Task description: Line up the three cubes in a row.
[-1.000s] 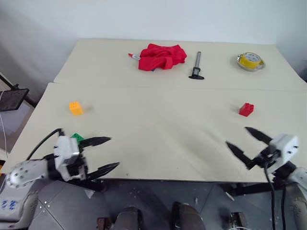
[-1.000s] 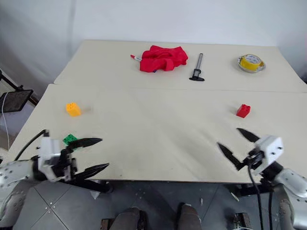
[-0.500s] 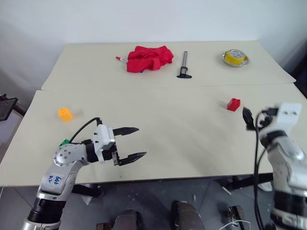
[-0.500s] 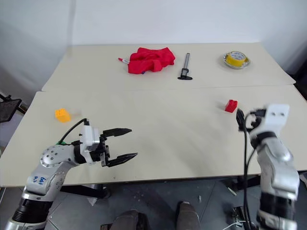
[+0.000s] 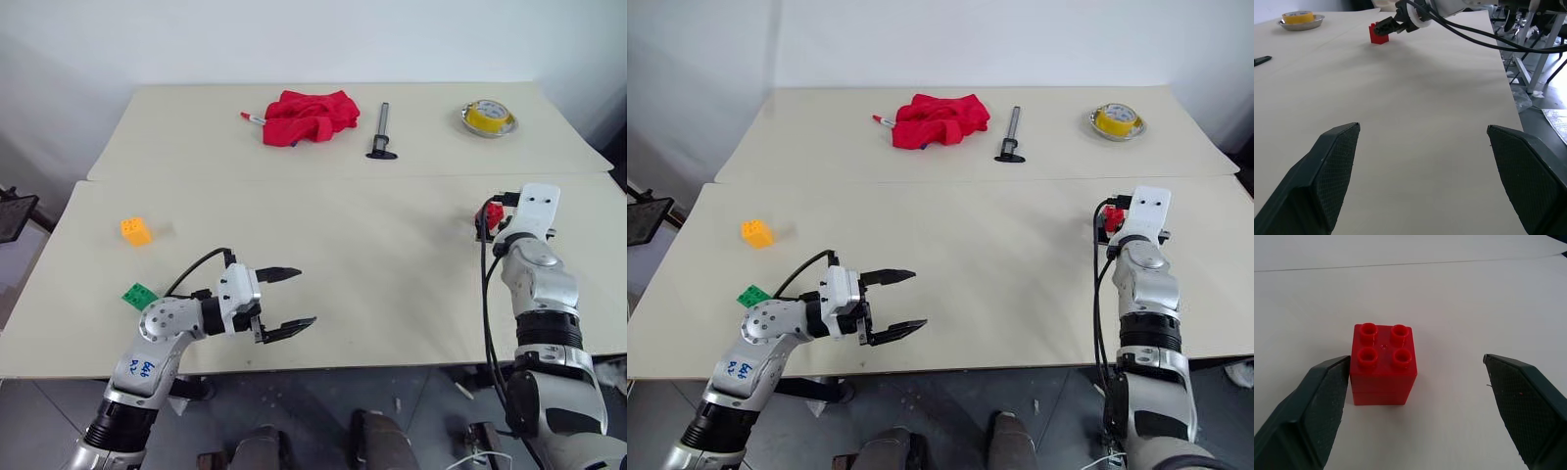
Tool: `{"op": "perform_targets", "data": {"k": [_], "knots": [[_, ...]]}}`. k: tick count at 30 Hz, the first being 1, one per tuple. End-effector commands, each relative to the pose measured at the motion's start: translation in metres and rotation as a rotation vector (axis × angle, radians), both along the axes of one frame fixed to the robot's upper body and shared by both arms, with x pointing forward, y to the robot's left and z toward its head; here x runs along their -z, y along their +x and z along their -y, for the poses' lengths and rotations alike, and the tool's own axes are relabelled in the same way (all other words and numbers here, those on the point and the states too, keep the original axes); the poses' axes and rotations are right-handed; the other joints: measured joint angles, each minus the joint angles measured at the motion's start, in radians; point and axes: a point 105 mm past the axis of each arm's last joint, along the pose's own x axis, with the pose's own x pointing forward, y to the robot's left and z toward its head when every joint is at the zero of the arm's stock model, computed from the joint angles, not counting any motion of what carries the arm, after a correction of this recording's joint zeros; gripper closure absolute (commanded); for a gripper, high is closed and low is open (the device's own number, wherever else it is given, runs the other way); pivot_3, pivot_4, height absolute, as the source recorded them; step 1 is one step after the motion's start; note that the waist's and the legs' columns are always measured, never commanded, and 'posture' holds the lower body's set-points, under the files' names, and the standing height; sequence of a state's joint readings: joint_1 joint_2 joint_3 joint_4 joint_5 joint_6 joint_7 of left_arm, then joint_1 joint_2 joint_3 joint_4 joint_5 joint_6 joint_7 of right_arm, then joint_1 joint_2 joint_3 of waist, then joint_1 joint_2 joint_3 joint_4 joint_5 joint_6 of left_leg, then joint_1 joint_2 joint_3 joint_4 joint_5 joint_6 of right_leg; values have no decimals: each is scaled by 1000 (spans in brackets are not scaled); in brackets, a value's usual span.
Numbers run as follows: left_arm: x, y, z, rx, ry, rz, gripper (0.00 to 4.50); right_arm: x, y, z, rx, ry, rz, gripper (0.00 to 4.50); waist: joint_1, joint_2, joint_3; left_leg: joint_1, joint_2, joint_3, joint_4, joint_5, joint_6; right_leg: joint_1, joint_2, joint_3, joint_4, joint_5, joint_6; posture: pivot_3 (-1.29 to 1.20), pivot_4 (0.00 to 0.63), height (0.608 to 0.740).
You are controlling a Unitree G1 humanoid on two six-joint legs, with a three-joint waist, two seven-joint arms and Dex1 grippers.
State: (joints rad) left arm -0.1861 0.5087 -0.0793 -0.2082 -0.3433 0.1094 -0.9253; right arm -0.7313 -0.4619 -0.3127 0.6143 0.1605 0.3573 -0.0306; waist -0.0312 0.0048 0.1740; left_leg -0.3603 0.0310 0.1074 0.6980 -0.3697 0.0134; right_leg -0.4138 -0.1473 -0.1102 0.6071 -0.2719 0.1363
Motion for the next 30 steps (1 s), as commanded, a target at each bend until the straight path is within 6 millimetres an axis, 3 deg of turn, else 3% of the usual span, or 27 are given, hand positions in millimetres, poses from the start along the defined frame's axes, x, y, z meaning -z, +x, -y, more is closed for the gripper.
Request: {"op": "perform_targets", "data": {"k": [1,8,9,11,14,16,18,28,30], "knots": [[-6,-3,1,5,-7,36,0,-16,8,-8,-61,18,84,561,0,0,0,0,0,0,0,0,0,0,0,0,0,0,0,0,150,740],[-4,-4,-2,-5,1,33,0,-14,12,-20,-176,-38,84,2945,1,0,0,0,0,0,0,0,0,0,0,0,-1,0,0,0,150,740],[-3,-4,-9,-28,7,30,0,-27,12,-49,-391,-41,124,3037,1,0,0,0,0,0,0,0,0,0,0,0,0,0,0,0,150,740],[-1,-6,-24,-67,15,17,0,-46,-18,-127,-968,-130,188,3037,0,1,1,0,1,-1,-1,0,0,0,0,0,-1,0,0,0,150,740],[4,-11,-37,-99,25,-3,0,-30,-77,-181,-1495,-231,111,3037,0,2,1,1,2,-7,-2,-1,-1,-1,1,0,-2,0,0,0,150,740],[8,-13,-44,-116,39,-16,0,-11,-100,-192,-1670,-274,-3,3037,4,2,1,1,2,-9,-1,-1,-1,0,1,-1,-2,0,0,0,150,740],[11,-16,-48,-124,47,-26,0,5,-109,-194,-1752,-307,-100,3037,11,1,2,1,1,-10,1,-2,0,3,0,-2,-3,0,0,0,150,740],[8,-21,-56,-160,25,-28,0,23,-95,-201,-1802,-359,-109,3037,23,1,2,2,1,-7,2,-3,1,2,-2,-5,-3,0,0,0,150,740],[6,-21,-59,-172,29,-19,0,22,-93,-202,-1805,-373,-98,2289,23,1,2,2,1,-7,2,-3,1,2,-2,-5,-3,0,0,0,150,740]]}}
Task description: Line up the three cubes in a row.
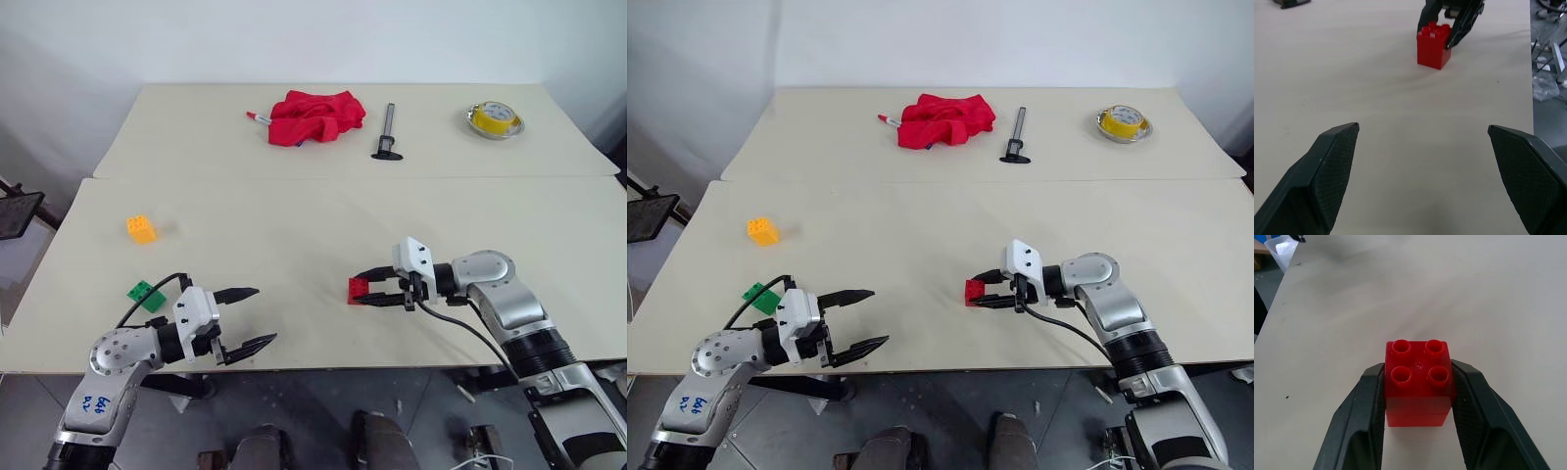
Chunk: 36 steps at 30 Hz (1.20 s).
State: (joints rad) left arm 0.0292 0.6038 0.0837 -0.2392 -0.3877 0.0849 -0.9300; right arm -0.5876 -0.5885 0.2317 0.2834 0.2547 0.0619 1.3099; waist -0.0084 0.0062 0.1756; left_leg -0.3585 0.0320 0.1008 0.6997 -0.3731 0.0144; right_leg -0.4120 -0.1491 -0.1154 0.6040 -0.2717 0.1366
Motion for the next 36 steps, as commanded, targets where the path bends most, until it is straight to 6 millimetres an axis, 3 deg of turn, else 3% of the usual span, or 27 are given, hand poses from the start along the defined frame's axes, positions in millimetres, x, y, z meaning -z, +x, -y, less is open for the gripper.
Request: {"op": "perform_targets", "data": {"k": [1,5,7,9,13,17,21,24,27,31,36], "knots": [[-16,0,-6,-28,-18,71,0,-4,3,-1,-19,0,53,2017,-1,0,0,0,0,0,0,0,0,0,0,0,0,0,0,0,150,740],[-27,-1,-21,-98,-44,102,0,-23,3,-5,-32,72,109,729,-6,0,0,0,0,0,0,0,0,0,0,0,0,0,0,0,150,740],[-45,-7,-47,-253,-134,177,0,-51,-7,-3,-58,236,169,70,-7,0,0,0,0,0,0,0,0,0,0,-1,0,0,0,0,150,740],[-54,-19,-77,-438,-191,253,0,-71,-23,7,-95,389,213,25,-11,-1,0,-1,3,-1,-1,-1,-1,0,0,-1,-1,0,0,0,150,740],[-38,-50,-113,-673,-163,257,0,-54,-41,20,-103,342,153,25,-11,-1,0,1,3,-2,-1,-5,-1,2,0,-7,-1,0,1,0,150,740],[-15,-95,-168,-974,-196,186,0,-50,-67,16,-151,447,146,25,-11,-3,1,1,4,0,-1,-6,0,3,0,-9,-6,0,0,0,150,740],[8,-125,-206,-1098,-177,81,0,-43,-81,10,-207,454,77,25,-10,-3,1,1,4,2,0,-6,0,3,0,-8,-7,-1,-2,0,150,740],[24,-133,-225,-1085,-135,-40,0,-36,-89,6,-280,397,94,25,-2,-6,-1,2,8,3,0,-7,1,2,-1,-8,-10,-2,-3,0,150,740],[17,-116,-221,-984,-141,-44,0,-39,-88,3,-289,412,119,25,7,-8,-1,2,10,4,0,-8,0,1,0,-10,-8,-3,-5,0,150,740],[9,-81,-182,-714,-83,-47,0,-34,-89,8,-285,372,103,25,8,-7,-1,2,11,6,0,-8,0,0,-1,-12,-4,-2,-5,0,150,740],[1,-42,-164,-633,-74,9,0,-27,-92,11,-264,339,49,25,3,-8,-1,3,12,7,0,-9,-2,0,0,-16,-2,-2,-6,0,150,740]]}}
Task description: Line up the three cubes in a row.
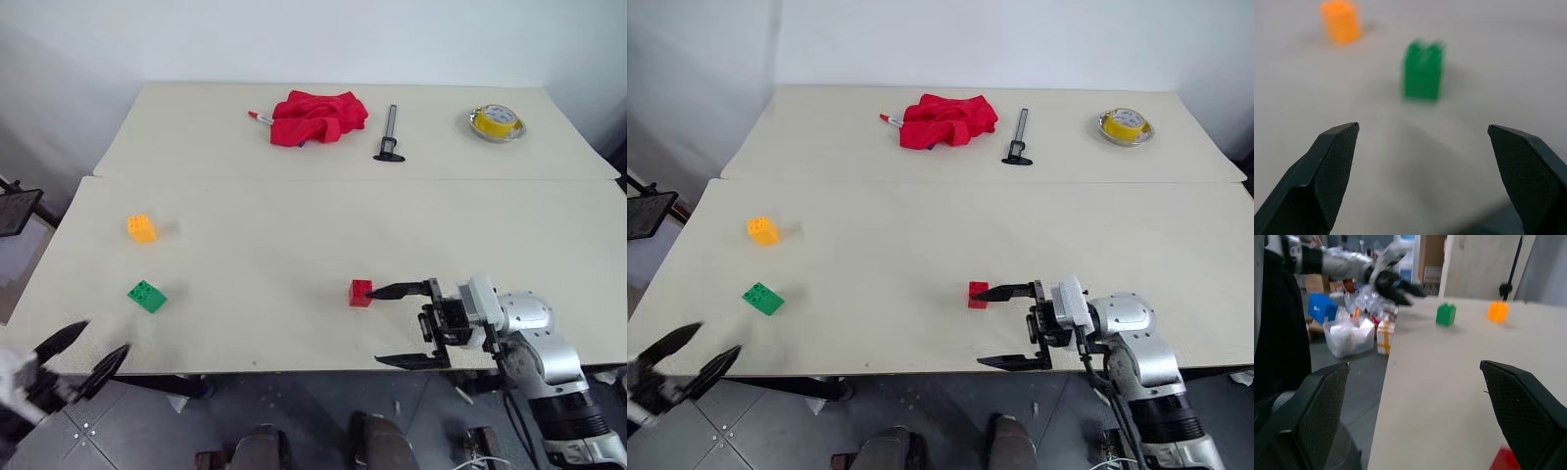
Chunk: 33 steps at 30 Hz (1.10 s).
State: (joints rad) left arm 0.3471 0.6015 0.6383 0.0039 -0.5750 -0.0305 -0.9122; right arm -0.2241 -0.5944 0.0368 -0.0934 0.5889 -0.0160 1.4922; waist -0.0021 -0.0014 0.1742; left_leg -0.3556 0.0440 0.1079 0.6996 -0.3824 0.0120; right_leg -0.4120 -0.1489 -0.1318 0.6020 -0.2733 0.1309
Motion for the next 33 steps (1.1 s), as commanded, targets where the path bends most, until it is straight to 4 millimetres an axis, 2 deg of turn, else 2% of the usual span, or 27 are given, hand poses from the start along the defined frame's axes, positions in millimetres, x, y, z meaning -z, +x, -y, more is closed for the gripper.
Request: {"op": "perform_targets", "data": {"k": [1,5,8,16,18,21,26,29,33], "knots": [[1,17,7,33,54,-15,0,-4,-6,-1,-23,-11,6,25,-7,0,0,2,-1,1,0,-1,-1,0,1,-1,1,0,0,0,150,740],[10,44,15,66,54,-36,0,-5,-7,-6,-17,-6,9,25,-15,0,0,3,0,8,-1,-1,-2,-1,2,-2,5,0,-1,0,150,740],[4,56,13,45,56,-14,0,-7,-5,-6,13,-3,23,25,-20,0,0,3,0,12,-1,-1,-2,-1,2,-2,5,0,-1,0,150,740],[2,52,20,137,78,-44,2465,-6,-5,-2,73,-5,30,0,-24,0,0,3,1,12,-1,-2,-3,-2,3,-3,4,0,-1,0,150,740],[-13,57,44,272,68,-32,2985,-5,-6,3,110,-11,33,0,-20,0,0,3,1,12,0,-2,-3,-2,2,-3,4,0,-1,0,150,740],[-31,66,86,479,69,-15,2951,-6,-5,10,154,-19,38,0,2,0,0,3,1,12,0,-2,-3,-1,2,-3,5,0,-1,0,150,740],[-50,97,167,780,160,19,2951,-5,0,27,244,-43,42,0,28,0,0,3,-1,13,2,-1,-3,0,2,-2,4,0,-1,0,150,740],[-47,109,204,912,197,6,2951,-5,1,36,289,-52,45,0,23,0,0,3,-1,14,2,-1,-2,0,3,-2,4,0,-1,0,150,740],[-25,126,240,1019,306,-55,2951,-6,0,49,348,-64,44,0,20,0,0,3,-1,16,0,-1,-2,-1,5,-2,2,0,0,0,150,740]]}}
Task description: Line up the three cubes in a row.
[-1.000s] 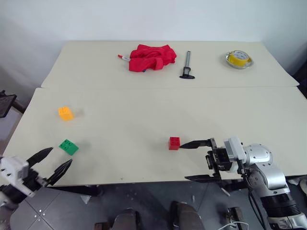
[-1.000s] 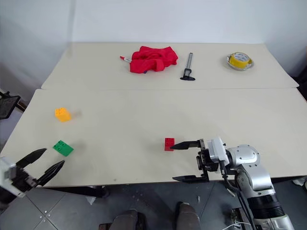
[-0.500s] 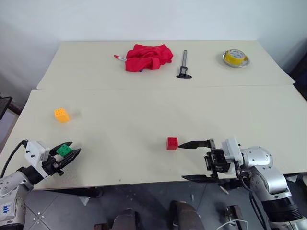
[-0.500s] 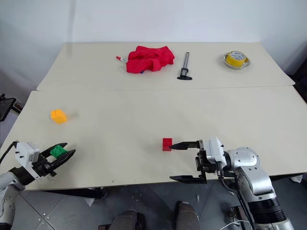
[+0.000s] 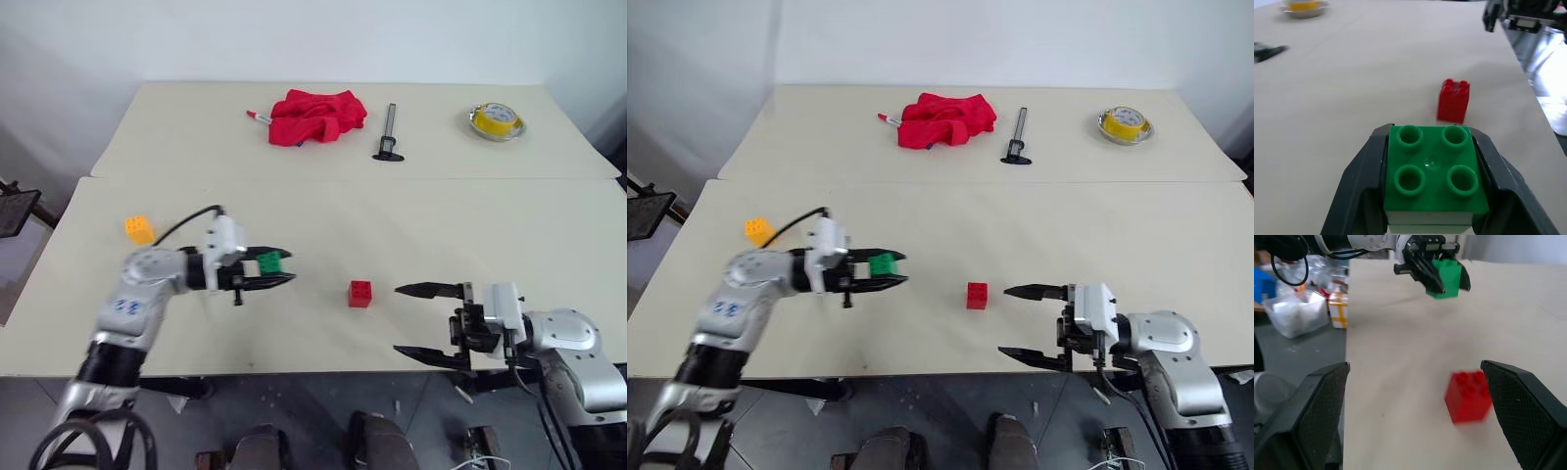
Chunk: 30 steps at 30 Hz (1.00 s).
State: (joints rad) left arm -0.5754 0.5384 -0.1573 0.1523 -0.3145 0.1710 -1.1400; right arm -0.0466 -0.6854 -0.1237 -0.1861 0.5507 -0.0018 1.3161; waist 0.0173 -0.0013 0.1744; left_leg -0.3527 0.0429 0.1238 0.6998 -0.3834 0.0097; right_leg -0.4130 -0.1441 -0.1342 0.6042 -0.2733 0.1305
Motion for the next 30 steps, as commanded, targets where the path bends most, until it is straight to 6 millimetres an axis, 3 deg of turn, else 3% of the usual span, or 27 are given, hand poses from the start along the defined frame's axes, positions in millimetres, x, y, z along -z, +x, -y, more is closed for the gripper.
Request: {"op": "perform_targets", "data": {"k": [1,4,11,17,19,20,21,23,27,30], "knots": [[20,10,15,48,121,18,2951,-9,-2,10,42,-5,41,0,2,0,0,0,0,0,0,0,0,0,0,0,-1,0,0,0,150,740],[25,19,19,39,133,25,2951,-9,-5,14,66,-6,36,0,-1,0,0,-1,0,1,0,0,0,0,0,0,-3,0,0,0,150,740],[32,13,26,96,139,-30,2951,-5,-10,19,87,-3,-8,0,9,-1,0,-2,1,0,2,0,1,1,0,0,-3,0,0,0,150,740],[33,6,27,116,148,-43,1102,-6,-4,18,79,-5,1,0,7,-1,0,-2,1,-1,3,0,1,1,0,0,-2,0,0,0,150,740],[23,10,26,86,101,8,470,-6,-1,16,67,-3,3,0,7,-1,0,-2,1,-1,3,0,1,1,0,0,-2,0,0,0,150,740],[6,10,25,88,17,82,183,-6,0,14,55,-2,3,0,6,-1,0,-1,1,-1,3,0,1,1,0,0,-2,0,0,0,150,740],[-20,9,17,74,-121,109,54,-7,1,13,39,-4,6,0,6,-1,1,-2,1,-1,3,0,1,1,0,0,-2,0,0,0,150,740],[-47,0,-2,85,-243,140,54,-9,3,10,18,-2,6,0,5,-1,1,-2,2,-2,4,0,1,1,0,0,-2,0,0,0,150,740],[-61,-8,-49,-8,-224,185,54,-11,6,5,-12,11,-1,0,-6,-1,1,0,3,-3,3,0,0,1,0,-1,1,0,0,0,150,740],[-78,-8,-107,-323,-314,227,54,-15,12,-6,-51,50,21,0,-21,-1,1,0,3,-3,3,0,0,1,0,0,1,0,0,0,150,740]]}}
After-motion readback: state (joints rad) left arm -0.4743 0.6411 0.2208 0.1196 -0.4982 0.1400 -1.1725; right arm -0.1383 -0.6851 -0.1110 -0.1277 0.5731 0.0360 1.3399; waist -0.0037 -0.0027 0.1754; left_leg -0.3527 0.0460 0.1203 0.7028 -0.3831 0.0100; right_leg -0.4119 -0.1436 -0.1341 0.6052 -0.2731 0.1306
